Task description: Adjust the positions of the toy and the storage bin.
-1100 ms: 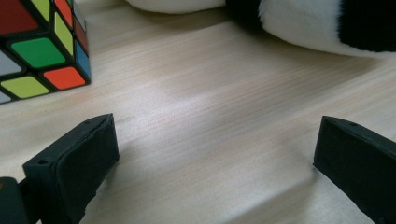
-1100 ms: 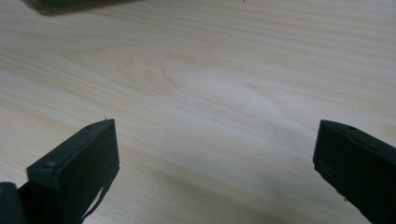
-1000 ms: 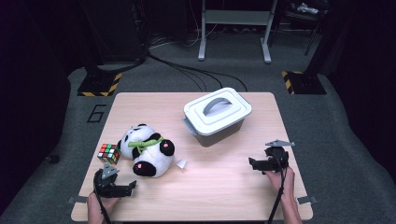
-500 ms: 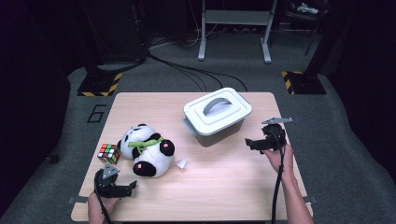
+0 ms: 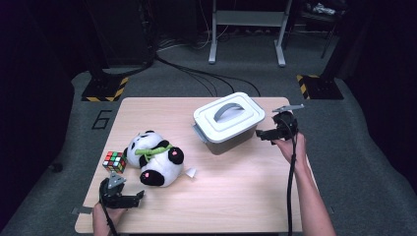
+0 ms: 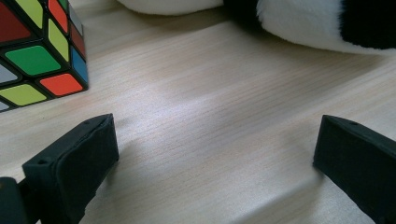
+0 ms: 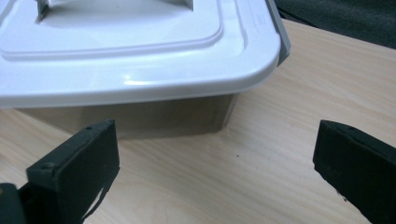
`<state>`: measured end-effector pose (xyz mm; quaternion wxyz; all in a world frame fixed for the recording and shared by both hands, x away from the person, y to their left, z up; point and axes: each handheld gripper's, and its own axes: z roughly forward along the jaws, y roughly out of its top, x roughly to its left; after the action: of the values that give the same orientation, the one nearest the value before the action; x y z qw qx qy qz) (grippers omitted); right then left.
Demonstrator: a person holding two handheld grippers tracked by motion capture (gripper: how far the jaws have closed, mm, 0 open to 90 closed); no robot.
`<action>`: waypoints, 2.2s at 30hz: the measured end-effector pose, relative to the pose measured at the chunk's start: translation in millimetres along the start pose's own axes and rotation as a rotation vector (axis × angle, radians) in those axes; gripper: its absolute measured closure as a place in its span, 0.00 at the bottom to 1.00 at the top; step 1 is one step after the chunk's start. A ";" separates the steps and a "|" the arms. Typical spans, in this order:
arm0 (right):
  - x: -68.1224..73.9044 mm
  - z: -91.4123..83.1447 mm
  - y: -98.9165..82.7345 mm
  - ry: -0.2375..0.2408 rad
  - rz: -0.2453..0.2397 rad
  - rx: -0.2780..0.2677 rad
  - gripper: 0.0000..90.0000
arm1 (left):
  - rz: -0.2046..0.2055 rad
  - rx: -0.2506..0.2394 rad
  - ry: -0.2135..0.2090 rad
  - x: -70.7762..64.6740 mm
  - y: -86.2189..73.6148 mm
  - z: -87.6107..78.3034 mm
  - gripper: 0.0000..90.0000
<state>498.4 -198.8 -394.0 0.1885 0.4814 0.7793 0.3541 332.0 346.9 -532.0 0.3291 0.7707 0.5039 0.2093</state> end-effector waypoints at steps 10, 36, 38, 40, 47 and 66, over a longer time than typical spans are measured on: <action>-8.4 12.0 36.4 -0.010 -0.012 0.004 0.02 | 0.000 0.000 0.000 0.0 0.0 0.0 0.00; -27.9 50.2 60.8 -0.045 0.076 0.062 0.73 | -0.001 0.000 0.000 0.0 0.0 0.0 0.00; -26.0 49.9 60.9 -0.057 0.070 0.062 0.74 | -0.001 -0.001 0.000 0.0 0.0 0.0 0.00; -22.8 48.1 61.0 -0.076 0.075 0.077 0.74 | -0.001 -0.001 0.000 0.0 0.0 0.0 0.00; -14.2 41.5 57.4 -0.094 0.103 0.101 0.74 | 0.000 0.000 0.000 0.0 0.0 0.0 0.00; 12.9 20.0 34.3 -0.102 0.122 0.100 0.73 | -0.001 -0.001 0.000 0.0 0.0 0.0 0.00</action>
<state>526.3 -170.2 -381.8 0.1816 0.5541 0.7548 0.3005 331.9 346.9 -532.1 0.3296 0.7703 0.5042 0.2094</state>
